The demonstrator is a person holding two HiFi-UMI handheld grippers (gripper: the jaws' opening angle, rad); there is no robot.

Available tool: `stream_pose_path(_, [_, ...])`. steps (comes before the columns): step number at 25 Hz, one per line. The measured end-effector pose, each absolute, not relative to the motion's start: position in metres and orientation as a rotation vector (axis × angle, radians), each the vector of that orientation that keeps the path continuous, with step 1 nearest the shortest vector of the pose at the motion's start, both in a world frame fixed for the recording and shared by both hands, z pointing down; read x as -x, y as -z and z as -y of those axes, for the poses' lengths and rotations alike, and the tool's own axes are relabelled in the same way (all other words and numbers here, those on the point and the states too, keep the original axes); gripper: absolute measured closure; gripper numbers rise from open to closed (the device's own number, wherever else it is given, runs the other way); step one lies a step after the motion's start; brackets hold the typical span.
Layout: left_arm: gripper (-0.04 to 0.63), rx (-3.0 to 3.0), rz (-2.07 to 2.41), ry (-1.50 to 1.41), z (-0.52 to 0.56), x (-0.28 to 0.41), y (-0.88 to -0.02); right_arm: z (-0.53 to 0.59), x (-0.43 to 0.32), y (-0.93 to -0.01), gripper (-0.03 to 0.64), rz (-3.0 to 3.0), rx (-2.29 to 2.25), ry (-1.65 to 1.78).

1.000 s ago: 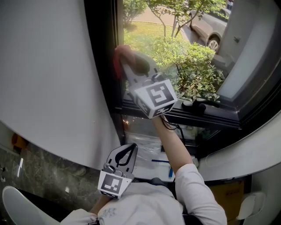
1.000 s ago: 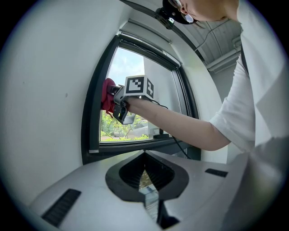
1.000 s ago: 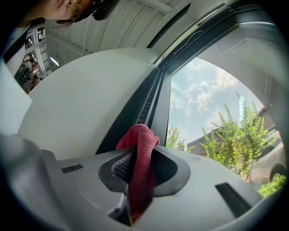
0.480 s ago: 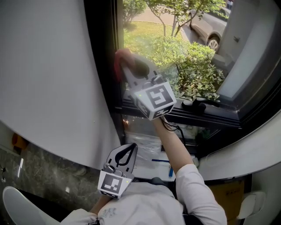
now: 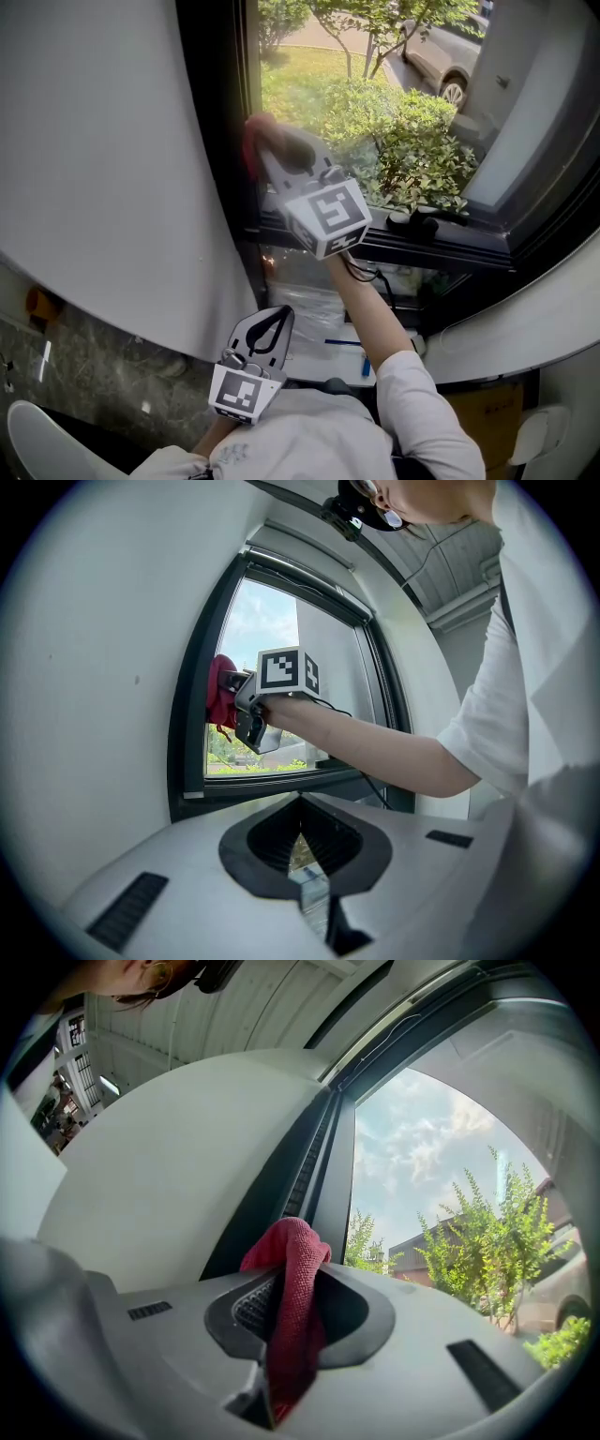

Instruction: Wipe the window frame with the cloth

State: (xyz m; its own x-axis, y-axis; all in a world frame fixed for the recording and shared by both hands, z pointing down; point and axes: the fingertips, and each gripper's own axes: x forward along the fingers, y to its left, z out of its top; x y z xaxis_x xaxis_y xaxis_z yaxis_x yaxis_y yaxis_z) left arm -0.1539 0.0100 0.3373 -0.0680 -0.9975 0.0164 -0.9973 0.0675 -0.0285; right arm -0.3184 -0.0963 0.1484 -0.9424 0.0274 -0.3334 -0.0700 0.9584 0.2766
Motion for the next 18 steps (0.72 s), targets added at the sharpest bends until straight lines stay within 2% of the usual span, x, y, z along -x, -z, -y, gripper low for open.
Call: stream_pose_path(18, [0.586,2.160,-2.297,0.071,-0.010,0.154,-0.344,0.097,0.319,-0.167,0.551,-2.804,0.017,-0.407])
